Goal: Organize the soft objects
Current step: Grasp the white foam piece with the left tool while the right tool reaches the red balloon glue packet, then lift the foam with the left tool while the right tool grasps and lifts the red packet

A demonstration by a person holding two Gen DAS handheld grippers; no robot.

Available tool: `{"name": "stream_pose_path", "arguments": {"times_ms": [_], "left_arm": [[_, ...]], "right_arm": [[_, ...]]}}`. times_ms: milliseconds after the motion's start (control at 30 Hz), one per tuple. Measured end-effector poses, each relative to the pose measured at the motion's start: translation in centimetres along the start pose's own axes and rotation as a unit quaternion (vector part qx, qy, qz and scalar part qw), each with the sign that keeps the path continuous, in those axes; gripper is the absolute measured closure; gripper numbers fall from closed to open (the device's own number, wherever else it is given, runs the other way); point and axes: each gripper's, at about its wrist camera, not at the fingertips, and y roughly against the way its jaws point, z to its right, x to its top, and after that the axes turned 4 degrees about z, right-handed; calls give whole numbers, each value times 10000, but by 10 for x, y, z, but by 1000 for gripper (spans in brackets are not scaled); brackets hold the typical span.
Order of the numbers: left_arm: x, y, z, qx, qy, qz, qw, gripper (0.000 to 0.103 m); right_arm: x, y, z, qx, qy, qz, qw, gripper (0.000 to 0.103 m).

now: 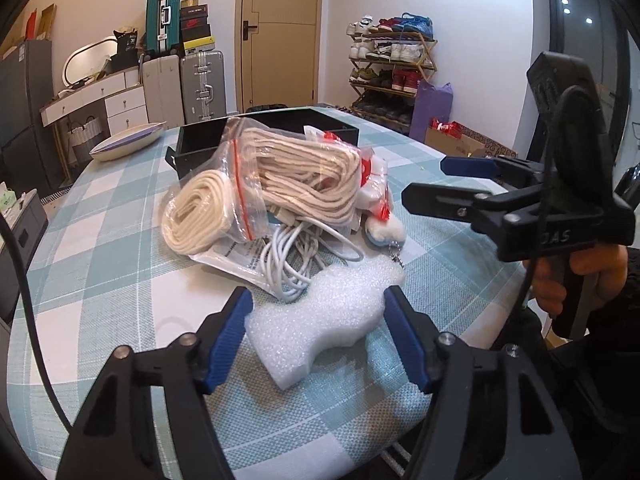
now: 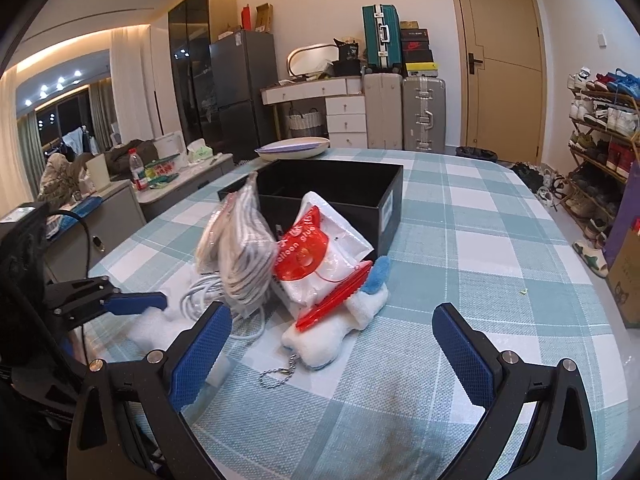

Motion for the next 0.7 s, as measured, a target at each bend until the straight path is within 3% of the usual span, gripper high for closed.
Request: {"name": "stream_pose_path", "arguments": {"times_ms": [333,533,700], "left_arm": [[11,16,-13,11,223,322,9992,36],[19,25,-25,128,359,494,9981,36],[21,25,-37,230,480,531,9972,36]], "right_arm": [[13,-29,-8,-402,529,-400,9970,8],[19,-47,-23,-866,1197,-536,9876,15],[22,-52,-31,-880,1468,-497,9840,18]]}}
